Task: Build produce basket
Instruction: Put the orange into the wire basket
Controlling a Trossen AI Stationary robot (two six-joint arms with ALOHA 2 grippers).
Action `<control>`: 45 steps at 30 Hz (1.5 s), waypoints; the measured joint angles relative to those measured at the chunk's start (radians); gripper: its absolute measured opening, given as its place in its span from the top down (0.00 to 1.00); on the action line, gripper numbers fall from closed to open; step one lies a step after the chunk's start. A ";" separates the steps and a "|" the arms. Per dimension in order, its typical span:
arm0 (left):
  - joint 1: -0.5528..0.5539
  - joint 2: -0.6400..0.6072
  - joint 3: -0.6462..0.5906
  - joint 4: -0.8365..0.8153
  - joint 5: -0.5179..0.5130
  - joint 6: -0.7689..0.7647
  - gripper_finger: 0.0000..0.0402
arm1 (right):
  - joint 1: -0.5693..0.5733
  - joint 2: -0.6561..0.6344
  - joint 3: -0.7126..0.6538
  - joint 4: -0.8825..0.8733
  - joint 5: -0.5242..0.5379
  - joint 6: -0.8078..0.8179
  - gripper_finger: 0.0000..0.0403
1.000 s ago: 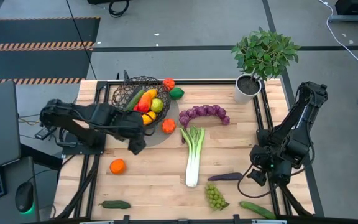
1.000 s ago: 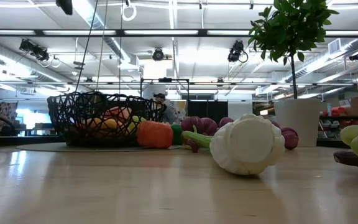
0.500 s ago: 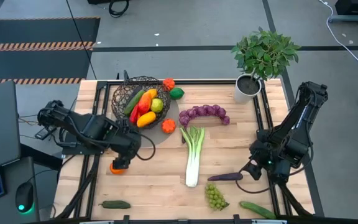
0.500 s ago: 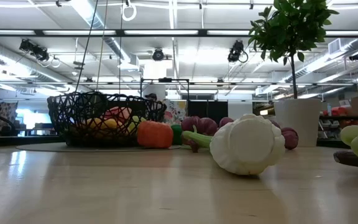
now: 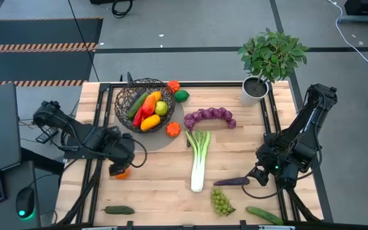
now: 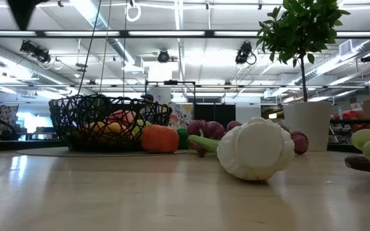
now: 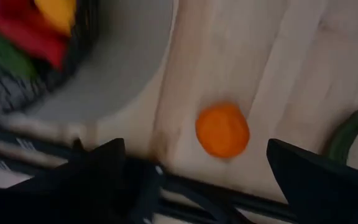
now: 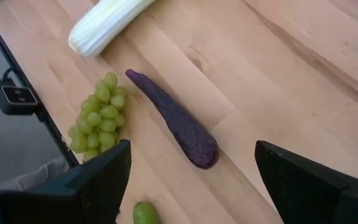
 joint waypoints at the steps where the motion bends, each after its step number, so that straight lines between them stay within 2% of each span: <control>1: -0.014 -0.011 -0.020 -0.001 0.012 -0.049 0.00 | 0.000 0.000 0.000 0.000 -0.010 -0.009 0.14; 8: -0.108 -0.024 -0.106 0.013 0.088 -0.345 0.00 | 0.000 0.000 0.000 -0.002 -0.023 -0.037 0.14; 12: -0.141 -0.024 -0.168 0.095 0.141 -0.449 0.00 | -0.002 0.000 0.000 -0.001 -0.022 -0.025 0.14; 19: -0.181 -0.024 -0.237 0.214 0.168 -0.479 0.00 | -0.003 0.000 0.000 0.001 -0.028 -0.013 0.14; 33: -0.259 -0.019 -0.239 0.197 0.155 -0.485 0.00 | -0.003 0.000 0.000 0.013 -0.026 -0.033 0.14; 38: -0.240 -0.003 -0.239 0.138 0.136 -0.640 0.00 | -0.003 0.000 0.000 0.012 0.002 -0.038 0.14; 45: -0.232 0.000 -0.325 0.236 0.160 -0.873 0.00 | -0.003 0.000 0.000 0.007 0.020 -0.039 0.14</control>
